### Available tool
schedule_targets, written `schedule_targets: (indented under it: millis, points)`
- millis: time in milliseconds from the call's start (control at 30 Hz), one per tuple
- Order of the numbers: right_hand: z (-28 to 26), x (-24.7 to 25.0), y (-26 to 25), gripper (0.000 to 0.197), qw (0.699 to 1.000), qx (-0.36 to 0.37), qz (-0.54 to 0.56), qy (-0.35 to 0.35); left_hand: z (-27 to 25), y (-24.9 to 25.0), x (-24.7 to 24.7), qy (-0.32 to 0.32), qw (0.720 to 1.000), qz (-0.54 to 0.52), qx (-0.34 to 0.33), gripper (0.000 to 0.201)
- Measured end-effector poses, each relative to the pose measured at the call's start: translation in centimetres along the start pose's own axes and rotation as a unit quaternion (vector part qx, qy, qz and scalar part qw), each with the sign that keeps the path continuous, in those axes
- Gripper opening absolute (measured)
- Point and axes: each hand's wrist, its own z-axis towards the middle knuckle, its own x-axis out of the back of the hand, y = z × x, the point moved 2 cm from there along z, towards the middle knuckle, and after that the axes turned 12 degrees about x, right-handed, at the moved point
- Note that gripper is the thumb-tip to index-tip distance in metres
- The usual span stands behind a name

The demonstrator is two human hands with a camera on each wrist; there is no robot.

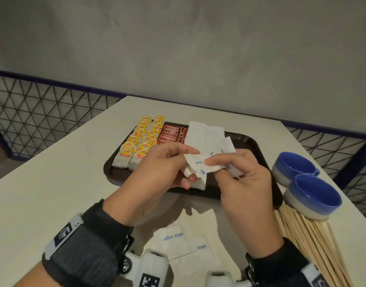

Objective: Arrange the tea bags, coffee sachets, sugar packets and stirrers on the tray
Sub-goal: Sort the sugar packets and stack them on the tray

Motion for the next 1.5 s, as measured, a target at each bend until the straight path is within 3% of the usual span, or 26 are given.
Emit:
schedule_targets:
  millis: [167,300,433,533,733,833,967,1233,1367,1500]
  points:
    - [-0.1,-0.2,-0.3,0.045,1.000,-0.010,0.005,-0.018,0.0,0.4,0.0,-0.030,0.997,-0.065,0.023,0.034]
    - [0.0,-0.1,-0.7,0.044,1.000,-0.012,0.001,-0.018,-0.4,0.2,-0.2,-0.050,0.998,-0.018,-0.037,0.018]
    - [0.1,0.2,-1.3,0.051,0.998,-0.039,0.044,0.000,-0.4,0.0,0.0,-0.029,0.997,-0.009,-0.069,0.043]
    - [0.4,0.9,-1.4,0.060,0.991,-0.067,0.109,0.036,-0.4,0.3,0.1,-0.023,0.996,-0.030,-0.076,0.050]
    - [1.1,1.9,-0.8,0.038,0.965,-0.128,0.213,0.082,0.1,0.2,0.5,0.013,0.997,-0.030,-0.063,0.036]
    - [1.0,1.9,-0.5,0.029,0.970,-0.137,0.194,0.058,0.1,0.0,0.4,-0.003,0.999,-0.035,-0.039,0.031]
    - [0.9,1.6,-0.6,0.035,0.975,-0.133,0.176,0.018,-0.2,-0.3,-0.1,-0.055,0.998,-0.033,-0.009,0.018]
    - [0.9,1.3,0.6,0.043,0.964,-0.178,0.193,0.030,-0.2,-0.6,-0.5,-0.063,0.996,-0.052,-0.017,0.028]
    - [0.8,1.0,1.0,0.031,0.950,-0.227,0.214,0.018,0.0,-0.7,-0.5,-0.047,0.997,-0.061,-0.007,0.032]
    - [0.6,0.7,1.1,0.025,0.953,-0.229,0.197,-0.008,0.1,-0.8,-0.6,-0.033,0.998,-0.060,0.003,0.031]
